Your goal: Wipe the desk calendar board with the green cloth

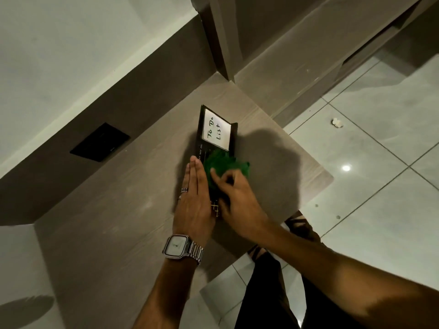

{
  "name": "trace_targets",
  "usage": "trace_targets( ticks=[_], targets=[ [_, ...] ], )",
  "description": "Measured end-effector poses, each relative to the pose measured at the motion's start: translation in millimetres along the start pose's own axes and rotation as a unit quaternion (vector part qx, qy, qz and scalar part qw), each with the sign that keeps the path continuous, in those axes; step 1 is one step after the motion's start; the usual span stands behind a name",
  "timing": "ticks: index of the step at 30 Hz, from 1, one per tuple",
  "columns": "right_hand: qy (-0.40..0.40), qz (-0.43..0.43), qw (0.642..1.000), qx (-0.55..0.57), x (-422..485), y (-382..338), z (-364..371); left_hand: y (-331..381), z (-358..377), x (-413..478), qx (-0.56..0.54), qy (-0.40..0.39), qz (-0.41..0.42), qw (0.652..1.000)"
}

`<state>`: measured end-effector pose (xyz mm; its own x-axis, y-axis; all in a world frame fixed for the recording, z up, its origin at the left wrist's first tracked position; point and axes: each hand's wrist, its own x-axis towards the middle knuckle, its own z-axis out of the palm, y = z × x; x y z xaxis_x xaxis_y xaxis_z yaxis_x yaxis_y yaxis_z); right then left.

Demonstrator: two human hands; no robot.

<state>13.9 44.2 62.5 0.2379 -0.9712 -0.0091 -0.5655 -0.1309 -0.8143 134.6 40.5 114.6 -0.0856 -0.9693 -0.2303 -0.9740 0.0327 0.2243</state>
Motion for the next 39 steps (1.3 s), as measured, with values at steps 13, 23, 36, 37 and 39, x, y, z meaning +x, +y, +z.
trace_targets(
  ticks=[13,23,36,37,39],
  targets=[
    [0.046,0.083,0.990,0.107,42.9,-13.5,-15.3,3.7,-6.2,0.3,-0.008,-0.001,0.008,1.000],
    [-0.002,0.171,0.976,0.131,35.0,-5.2,-28.1,6.2,-7.5,1.4,0.001,-0.005,0.013,1.000],
    [-0.192,0.263,0.922,0.211,-61.4,-0.9,-20.7,8.7,-9.4,3.6,0.005,-0.020,-0.003,1.000],
    [-0.199,0.268,0.915,0.227,-61.1,2.7,-26.9,9.3,-9.6,3.2,0.009,-0.022,-0.004,1.000],
    [-0.192,0.292,0.893,0.282,-53.7,9.9,-42.6,10.5,-11.0,3.0,0.009,-0.027,-0.006,1.000]
  ],
)
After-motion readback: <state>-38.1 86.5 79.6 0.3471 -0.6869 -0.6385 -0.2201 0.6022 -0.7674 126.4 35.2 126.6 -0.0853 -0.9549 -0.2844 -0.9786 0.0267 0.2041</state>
